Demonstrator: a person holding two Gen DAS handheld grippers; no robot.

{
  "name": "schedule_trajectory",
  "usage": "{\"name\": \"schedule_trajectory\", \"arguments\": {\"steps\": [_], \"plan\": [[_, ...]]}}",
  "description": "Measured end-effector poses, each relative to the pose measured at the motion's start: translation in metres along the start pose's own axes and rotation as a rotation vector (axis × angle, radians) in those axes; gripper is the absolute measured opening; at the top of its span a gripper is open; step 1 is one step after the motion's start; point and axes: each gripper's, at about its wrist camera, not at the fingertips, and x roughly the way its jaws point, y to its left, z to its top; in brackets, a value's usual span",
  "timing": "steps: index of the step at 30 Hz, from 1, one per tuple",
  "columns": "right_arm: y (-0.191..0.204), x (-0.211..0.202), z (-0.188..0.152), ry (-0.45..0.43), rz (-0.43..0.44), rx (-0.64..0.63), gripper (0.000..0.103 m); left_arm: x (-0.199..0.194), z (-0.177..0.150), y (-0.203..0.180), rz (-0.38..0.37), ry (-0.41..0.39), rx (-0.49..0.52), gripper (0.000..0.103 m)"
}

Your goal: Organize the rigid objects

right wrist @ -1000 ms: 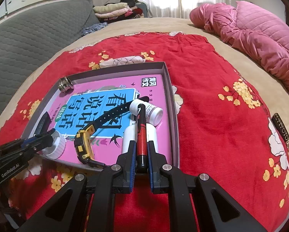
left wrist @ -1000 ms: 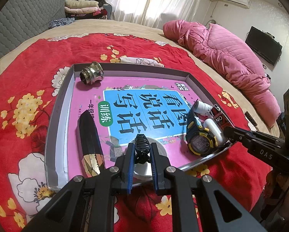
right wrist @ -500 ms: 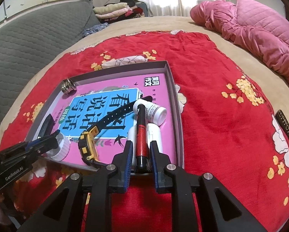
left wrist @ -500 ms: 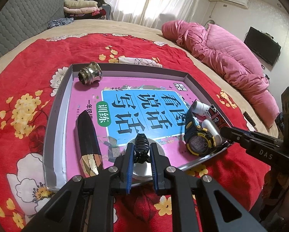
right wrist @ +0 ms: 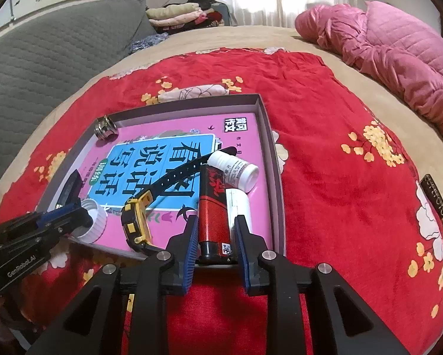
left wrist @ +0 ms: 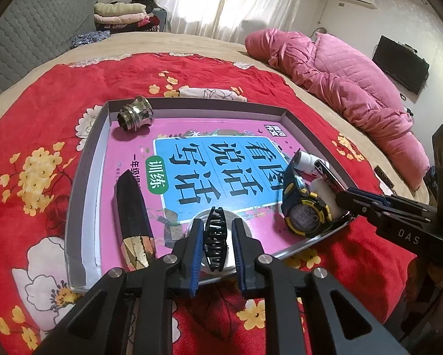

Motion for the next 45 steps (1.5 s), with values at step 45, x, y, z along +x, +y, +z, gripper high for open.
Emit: {"name": "schedule_trajectory", "arguments": {"steps": [45], "plan": [[0.012, -0.027, -0.005, -0.047, -0.035, -0.052, 0.055, -0.036, -0.004, -0.017, 0.07, -0.07, 0.075, 0.056]]}}
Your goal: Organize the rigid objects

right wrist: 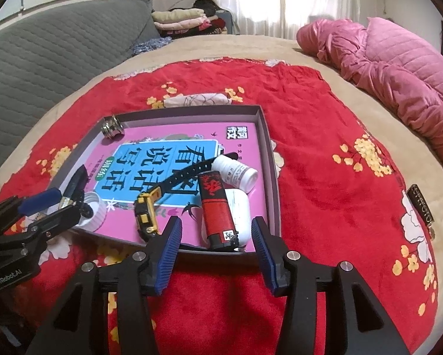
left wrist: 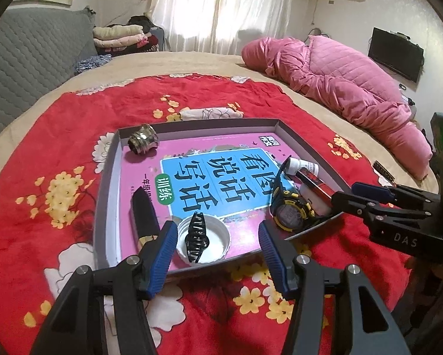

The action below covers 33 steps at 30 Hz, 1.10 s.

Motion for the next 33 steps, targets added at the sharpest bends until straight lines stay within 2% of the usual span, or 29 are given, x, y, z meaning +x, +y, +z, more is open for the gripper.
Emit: {"name": "schedule_trajectory", "arguments": {"steps": [4, 6, 8, 11, 17, 21, 27, 33], "plan": [[0.002, -0.009, 0.0, -0.017, 0.004, 0.003, 0.059, -0.008, -0.001, -0.001, 0.015, 0.0, -0.005, 0.057], [0.003, -0.014, 0.0, -0.024, 0.006, 0.003, 0.062, -0.011, -0.001, -0.003, 0.031, -0.002, -0.002, 0.06], [0.004, -0.02, 0.0, -0.044, 0.003, 0.005, 0.066, -0.015, -0.001, -0.005, 0.044, -0.004, -0.003, 0.068], [0.007, -0.032, -0.003, -0.08, -0.006, 0.002, 0.073, -0.022, -0.002, -0.008, 0.072, -0.009, -0.002, 0.068], [0.013, -0.051, -0.014, -0.121, -0.015, -0.005, 0.075, -0.032, -0.006, -0.016, 0.124, -0.001, -0.01, 0.068], [0.018, -0.058, -0.023, -0.112, -0.018, 0.004, 0.075, -0.045, -0.007, -0.022, 0.167, -0.036, -0.004, 0.068], [0.026, -0.072, -0.035, -0.118, -0.052, -0.001, 0.076, -0.062, -0.011, -0.029, 0.135, -0.038, -0.03, 0.068], [0.03, -0.08, -0.044, -0.11, -0.046, 0.006, 0.076, -0.068, -0.019, -0.037, 0.161, -0.007, -0.049, 0.068]]}}
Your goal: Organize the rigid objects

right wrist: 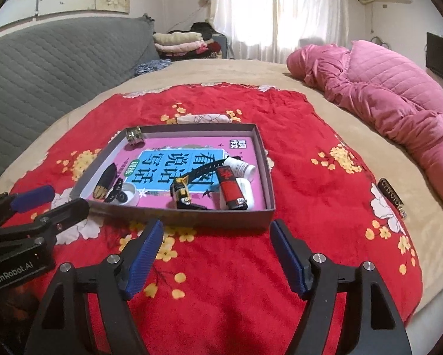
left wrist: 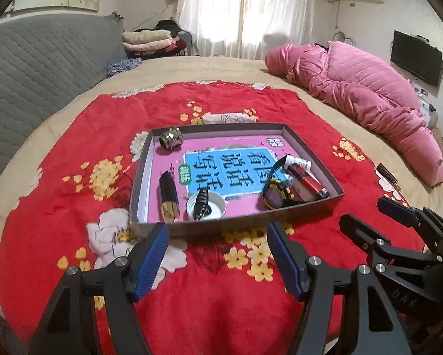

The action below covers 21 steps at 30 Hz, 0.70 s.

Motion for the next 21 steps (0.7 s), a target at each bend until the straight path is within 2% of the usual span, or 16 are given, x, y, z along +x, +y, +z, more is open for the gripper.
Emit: {"name": "schedule_trajectory", "arguments": {"steps": [6, 12, 21], "plan": [[-0.001, -0.01, -0.008, -0.015, -0.004, 0.006, 0.076, -0.006, -0.002, 0.008, 0.034, 0.015, -0.046, 0.068], [0.003, -0.021, -0.015, -0.043, 0.037, -0.005, 0.076, -0.006, -0.008, 0.015, 0.05, 0.04, -0.09, 0.068], [0.007, -0.01, -0.023, -0.012, 0.046, -0.01, 0.076, 0.011, -0.018, 0.014, 0.056, 0.086, -0.091, 0.068]]}}
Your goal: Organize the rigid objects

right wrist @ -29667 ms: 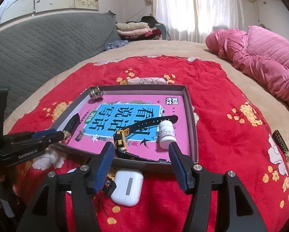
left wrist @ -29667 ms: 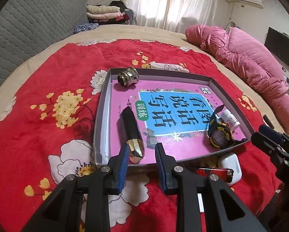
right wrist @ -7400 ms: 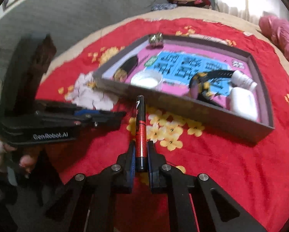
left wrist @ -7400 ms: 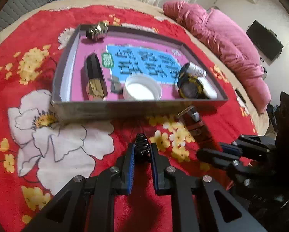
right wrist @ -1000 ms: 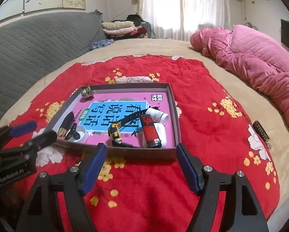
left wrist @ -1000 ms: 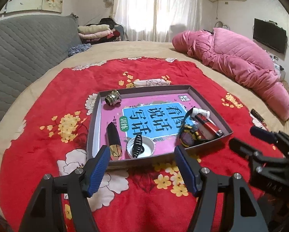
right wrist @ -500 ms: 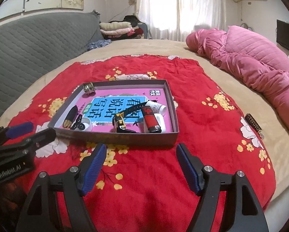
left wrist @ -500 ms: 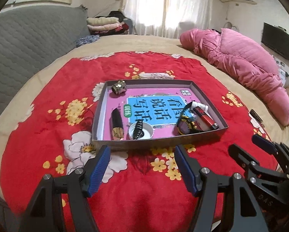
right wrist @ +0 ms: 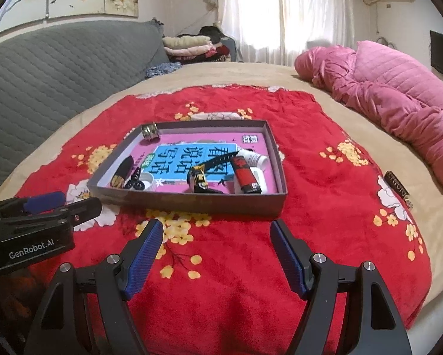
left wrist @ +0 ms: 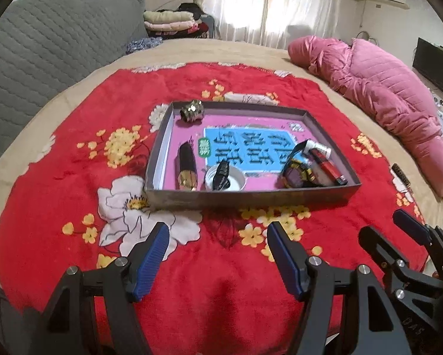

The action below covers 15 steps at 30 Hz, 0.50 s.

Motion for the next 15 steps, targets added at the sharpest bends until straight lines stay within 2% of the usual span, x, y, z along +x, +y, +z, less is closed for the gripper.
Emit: {"name": "schedule_trajectory", "arguments": {"steps": [8, 15], "plan": [[0.004, 0.014, -0.004, 0.028, -0.006, -0.012, 0.076, 0.022, -0.008, 0.009, 0.016, 0.061, -0.03, 0.068], [0.005, 0.028, -0.005, 0.037, -0.033, 0.008, 0.076, 0.025, -0.012, 0.004, 0.015, 0.061, -0.004, 0.068]]}}
